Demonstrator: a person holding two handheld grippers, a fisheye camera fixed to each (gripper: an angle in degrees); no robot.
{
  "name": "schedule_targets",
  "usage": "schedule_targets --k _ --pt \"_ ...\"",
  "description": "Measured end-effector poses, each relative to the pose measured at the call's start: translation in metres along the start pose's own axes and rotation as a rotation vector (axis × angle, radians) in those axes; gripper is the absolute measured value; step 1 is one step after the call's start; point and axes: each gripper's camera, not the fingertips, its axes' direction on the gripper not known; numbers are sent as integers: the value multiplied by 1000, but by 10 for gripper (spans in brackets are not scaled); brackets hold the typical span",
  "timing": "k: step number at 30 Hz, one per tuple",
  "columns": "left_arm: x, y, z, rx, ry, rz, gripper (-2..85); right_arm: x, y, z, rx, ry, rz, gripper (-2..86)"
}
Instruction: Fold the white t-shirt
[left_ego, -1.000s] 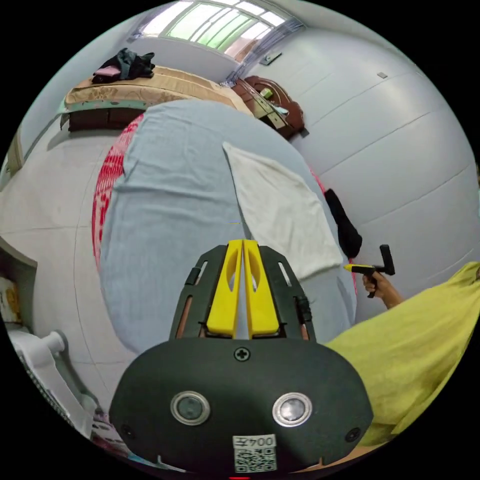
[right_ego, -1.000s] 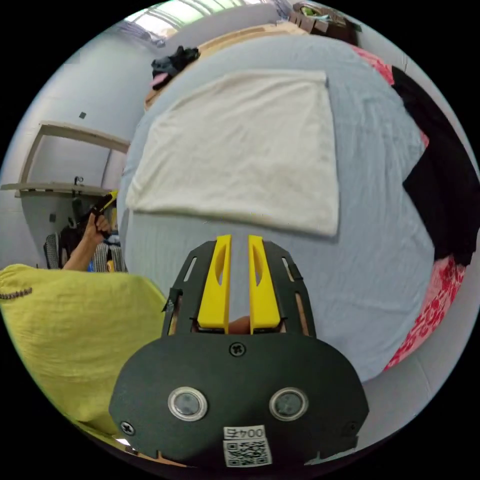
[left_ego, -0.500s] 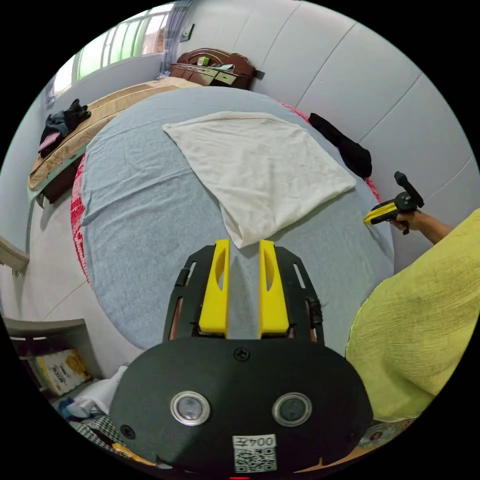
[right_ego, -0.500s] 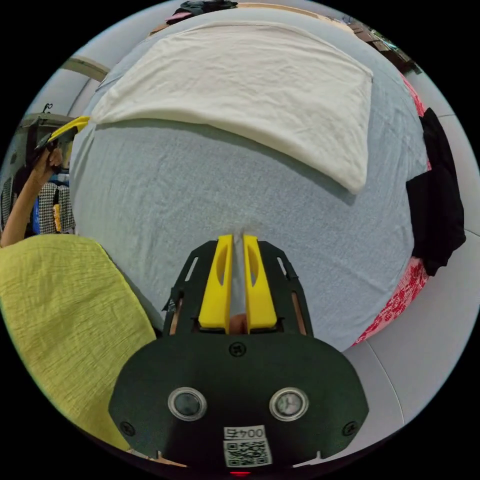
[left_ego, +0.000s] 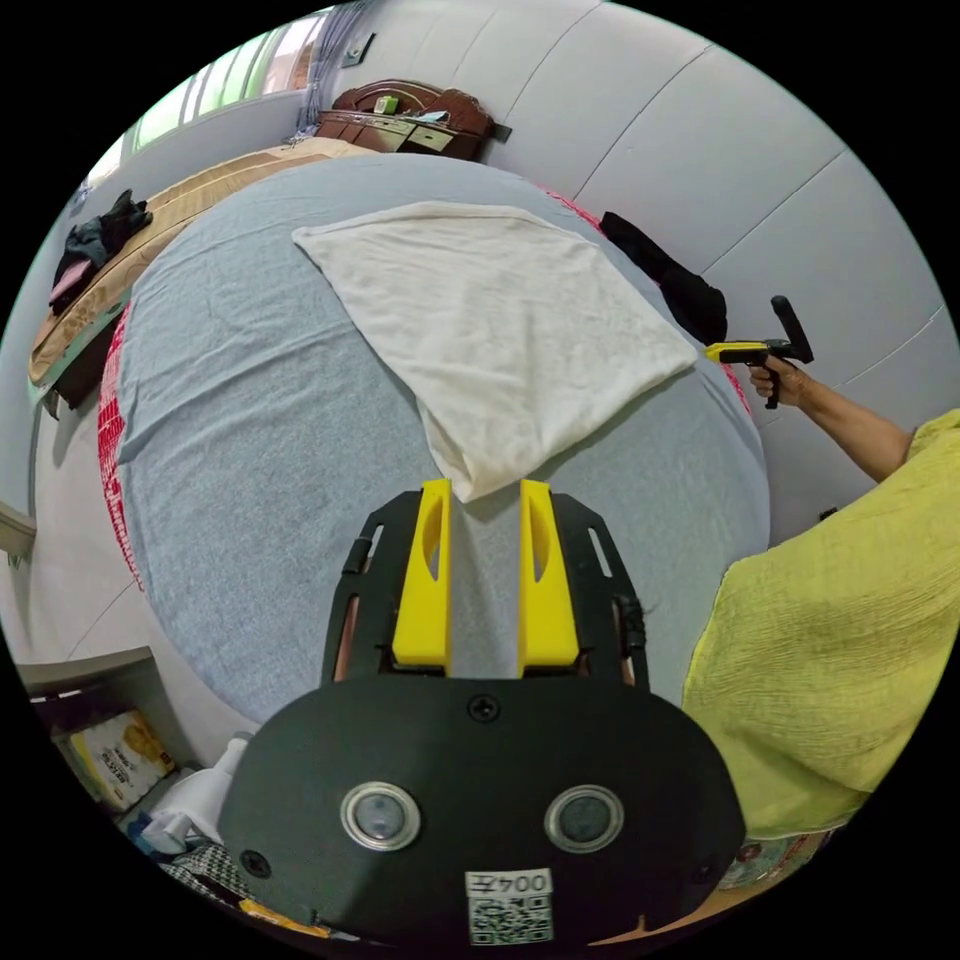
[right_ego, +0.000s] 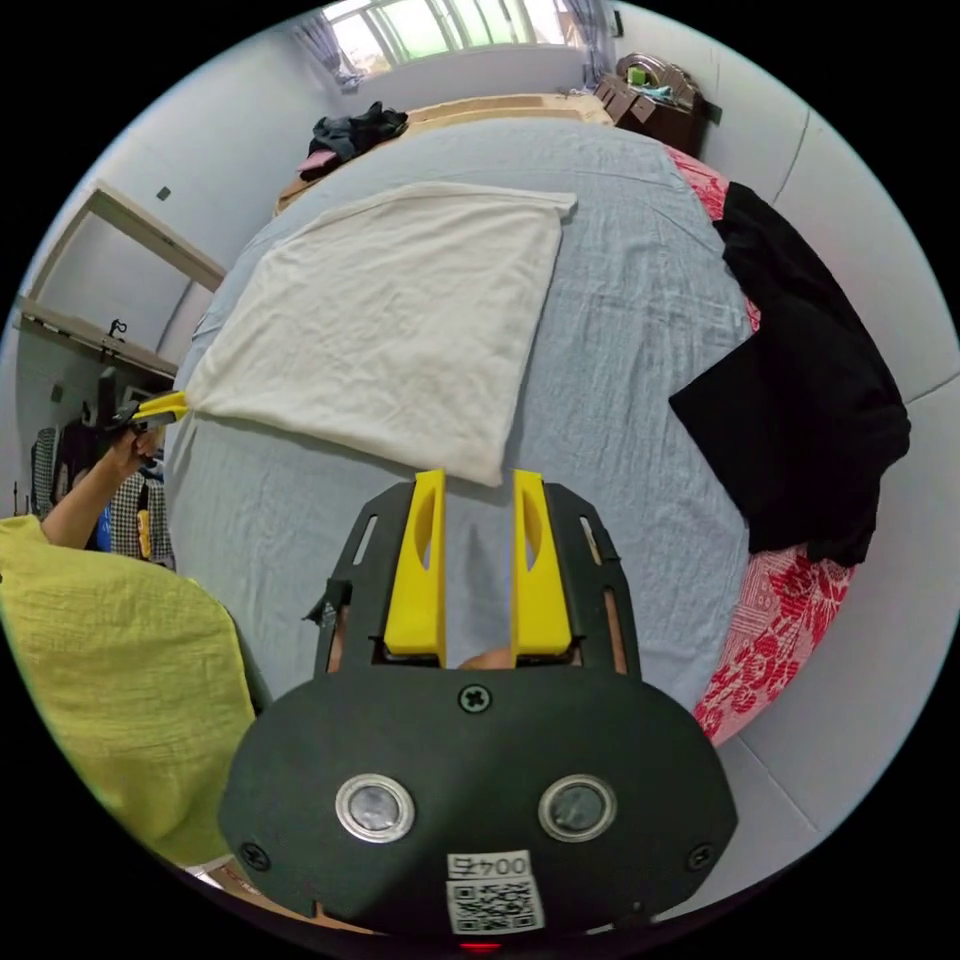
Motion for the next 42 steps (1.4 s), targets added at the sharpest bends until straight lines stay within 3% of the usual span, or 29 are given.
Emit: schedule_targets --k 13,17,28,34,42 --pt "22 5 25 -34 85 14 87 -38 33 30 -101 -31 -156 29" --pt "32 7 41 -81 77 21 42 -51 45 33 -125 -24 -174 1" --pt "53 12 67 -52 151 -110 22 -78 88 55 -70 -52 6 31" --pt "112 1 52 -26 -94 -48 45 -167 118 47 -25 267 -198 105" --pt "251 -41 108 -235 -468 468 90 -287 134 114 -118 602 -674 103"
